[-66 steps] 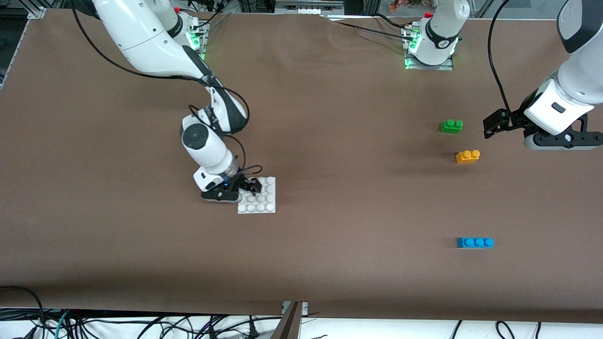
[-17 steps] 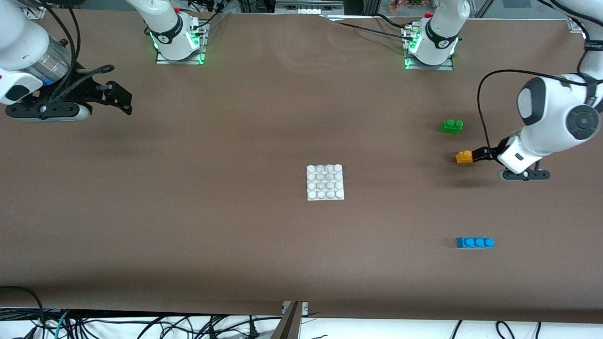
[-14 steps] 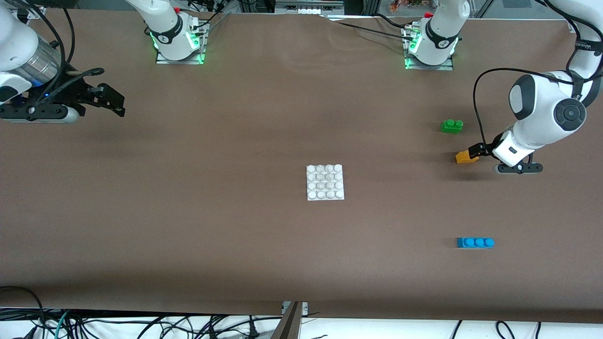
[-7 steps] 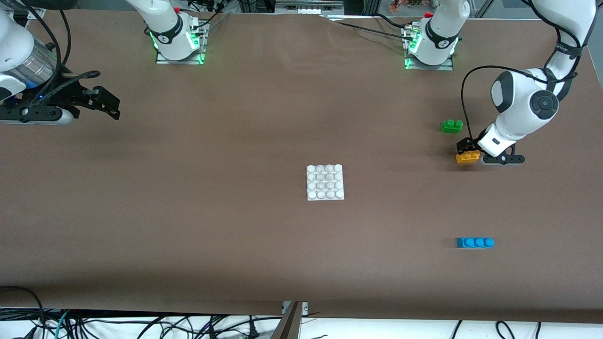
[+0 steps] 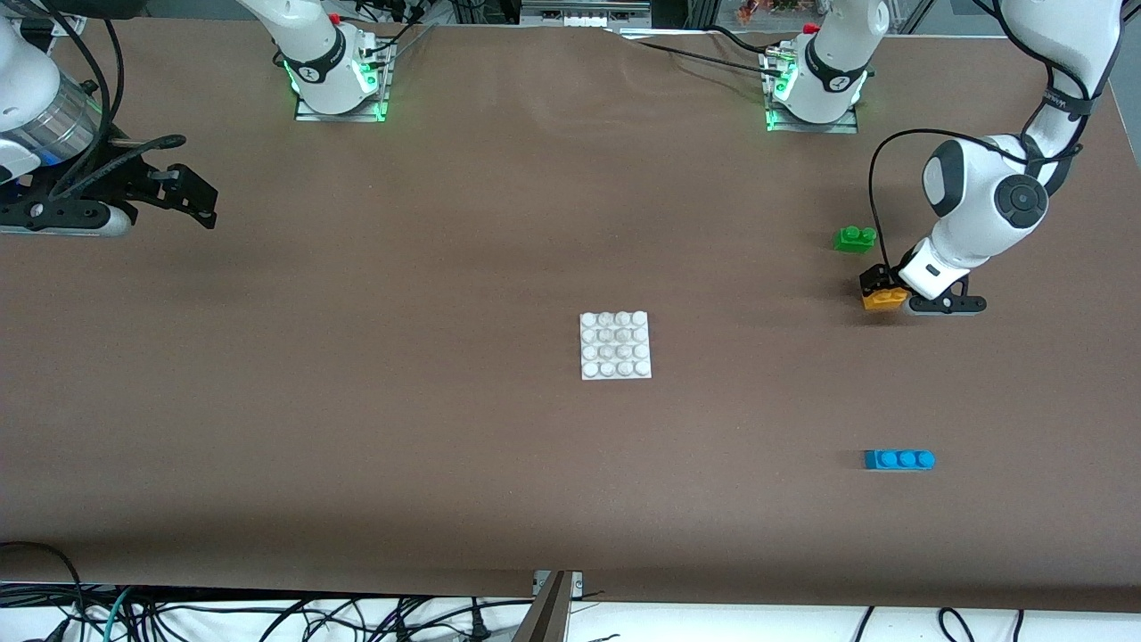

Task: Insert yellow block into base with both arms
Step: 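Close the left gripper on the yellow block and lift it, then carry the yellow block over the white base plate with the left gripper, then lower the yellow block and press it onto the base plate studs, then open the left gripper and lift it off the yellow block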

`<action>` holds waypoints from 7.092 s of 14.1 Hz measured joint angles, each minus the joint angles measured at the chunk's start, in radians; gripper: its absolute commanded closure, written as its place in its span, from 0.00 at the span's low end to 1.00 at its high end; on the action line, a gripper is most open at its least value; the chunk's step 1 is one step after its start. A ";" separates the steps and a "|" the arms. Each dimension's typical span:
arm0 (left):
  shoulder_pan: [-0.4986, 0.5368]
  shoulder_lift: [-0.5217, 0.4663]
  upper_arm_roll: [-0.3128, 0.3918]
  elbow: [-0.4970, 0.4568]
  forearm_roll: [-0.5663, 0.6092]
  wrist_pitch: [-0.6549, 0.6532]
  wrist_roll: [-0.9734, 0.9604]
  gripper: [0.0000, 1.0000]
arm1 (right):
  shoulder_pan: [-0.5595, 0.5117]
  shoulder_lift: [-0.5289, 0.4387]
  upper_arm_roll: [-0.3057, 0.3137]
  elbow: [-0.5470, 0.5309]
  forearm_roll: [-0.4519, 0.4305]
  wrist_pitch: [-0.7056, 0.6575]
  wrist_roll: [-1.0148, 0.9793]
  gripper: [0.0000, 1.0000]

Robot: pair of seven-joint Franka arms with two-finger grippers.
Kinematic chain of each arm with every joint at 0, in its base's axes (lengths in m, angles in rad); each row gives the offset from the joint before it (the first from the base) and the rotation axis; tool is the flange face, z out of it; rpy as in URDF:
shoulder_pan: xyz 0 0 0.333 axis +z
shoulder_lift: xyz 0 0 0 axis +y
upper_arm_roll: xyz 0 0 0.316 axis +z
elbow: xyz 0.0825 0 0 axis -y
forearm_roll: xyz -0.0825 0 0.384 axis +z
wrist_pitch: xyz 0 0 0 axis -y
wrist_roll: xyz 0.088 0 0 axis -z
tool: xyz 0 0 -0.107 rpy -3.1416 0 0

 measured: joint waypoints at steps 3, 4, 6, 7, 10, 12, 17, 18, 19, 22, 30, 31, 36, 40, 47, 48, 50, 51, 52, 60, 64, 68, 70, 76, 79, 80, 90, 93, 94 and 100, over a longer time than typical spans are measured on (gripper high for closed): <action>0.000 0.003 0.000 0.000 0.000 0.004 0.000 0.57 | 0.000 0.000 0.000 0.000 -0.003 0.000 0.000 0.01; 0.000 0.003 0.000 0.000 0.000 0.006 0.000 0.67 | 0.000 0.000 0.000 0.001 -0.003 0.000 0.000 0.01; 0.000 -0.001 0.000 0.001 0.000 0.006 0.001 0.80 | 0.000 0.000 -0.001 0.004 -0.003 0.000 0.000 0.01; 0.000 -0.002 -0.001 0.001 0.000 0.007 0.001 0.82 | 0.000 0.000 -0.001 0.006 -0.004 0.000 0.000 0.01; 0.000 -0.026 -0.006 0.012 0.000 -0.026 0.001 0.82 | 0.000 0.000 -0.003 0.011 -0.005 0.000 0.000 0.01; 0.002 -0.073 -0.038 0.036 0.000 -0.112 0.001 0.82 | 0.000 0.000 -0.004 0.012 -0.005 0.000 0.000 0.01; 0.000 -0.172 -0.212 0.189 -0.029 -0.441 -0.048 0.82 | 0.000 0.000 -0.005 0.013 -0.006 0.000 0.000 0.01; -0.002 -0.172 -0.261 0.241 -0.036 -0.512 -0.092 0.82 | 0.000 0.000 -0.005 0.013 -0.006 0.000 0.000 0.01; -0.004 -0.165 -0.315 0.297 -0.037 -0.573 -0.139 0.82 | 0.000 0.000 -0.005 0.013 -0.006 0.000 0.000 0.01; -0.025 -0.094 -0.428 0.462 -0.040 -0.675 -0.229 0.82 | 0.000 0.000 -0.005 0.014 -0.006 0.000 0.000 0.01; -0.417 0.300 -0.351 0.903 0.050 -0.761 -0.510 0.82 | 0.000 0.000 -0.005 0.016 -0.006 0.000 0.000 0.01; -0.489 0.345 -0.301 0.944 0.056 -0.761 -0.530 0.82 | 0.000 0.000 -0.005 0.016 -0.006 0.000 0.000 0.01; -0.671 0.499 -0.182 1.092 0.057 -0.748 -0.564 0.82 | 0.000 0.000 -0.005 0.016 -0.006 0.000 0.000 0.01; -0.675 0.536 -0.180 1.107 0.057 -0.673 -0.565 0.82 | 0.000 0.000 -0.005 0.016 -0.006 0.000 0.000 0.01; -0.705 0.581 -0.175 1.110 0.059 -0.635 -0.607 0.82 | 0.000 0.000 -0.005 0.016 -0.006 0.013 0.000 0.01; -0.710 0.584 -0.167 1.110 0.061 -0.635 -0.607 0.82 | 0.000 0.000 -0.005 0.016 -0.002 0.025 0.000 0.01; -0.714 0.588 -0.158 1.110 0.065 -0.629 -0.609 0.82 | 0.000 0.002 -0.008 0.016 0.055 0.047 0.001 0.01; -0.714 0.588 -0.157 1.110 0.065 -0.621 -0.619 0.82 | 0.000 0.003 -0.011 0.016 0.076 0.052 0.001 0.01; -0.714 0.589 -0.157 1.110 0.065 -0.616 -0.638 0.82 | 0.000 0.003 -0.015 0.016 0.085 0.055 0.001 0.01; -0.724 0.595 -0.154 1.110 0.066 -0.614 -0.680 0.80 | 0.000 0.005 -0.017 0.015 0.090 0.056 0.001 0.01; -0.726 0.596 -0.153 1.111 0.066 -0.610 -0.682 0.80 | 0.000 0.005 -0.017 0.015 0.090 0.056 0.001 0.01; -0.729 0.618 -0.150 1.110 0.066 -0.568 -0.694 0.80 | 0.000 0.005 -0.017 0.015 0.090 0.056 0.001 0.01; -0.729 0.622 -0.150 1.111 0.067 -0.564 -0.702 0.79 | 0.000 0.005 -0.017 0.015 0.089 0.056 0.001 0.01; -0.730 0.625 -0.148 1.110 0.067 -0.563 -0.703 0.00 | 0.000 0.005 -0.018 0.015 0.090 0.056 0.001 0.01; -0.725 0.615 -0.145 1.124 0.067 -0.611 -0.704 0.00 | 0.000 0.005 -0.018 0.015 0.090 0.057 0.001 0.01; -0.723 0.602 -0.145 1.135 0.067 -0.652 -0.705 0.00 | 0.000 0.005 -0.018 0.015 0.089 0.057 0.001 0.01; -0.450 0.262 -0.143 1.171 -0.018 -1.011 -0.681 0.00 | 0.000 0.004 -0.018 0.015 0.089 0.058 0.001 0.01; -0.363 0.189 -0.143 1.171 -0.020 -1.117 -0.543 0.00 | 0.000 0.004 -0.017 0.015 0.090 0.058 0.001 0.01; -0.339 0.163 -0.143 1.171 -0.020 -1.147 -0.493 0.00 | 0.000 0.004 -0.017 0.016 0.090 0.058 0.001 0.01; -0.199 -0.012 -0.124 1.148 -0.030 -1.275 -0.149 0.00 | 0.001 0.004 -0.017 0.016 0.089 0.059 0.001 0.01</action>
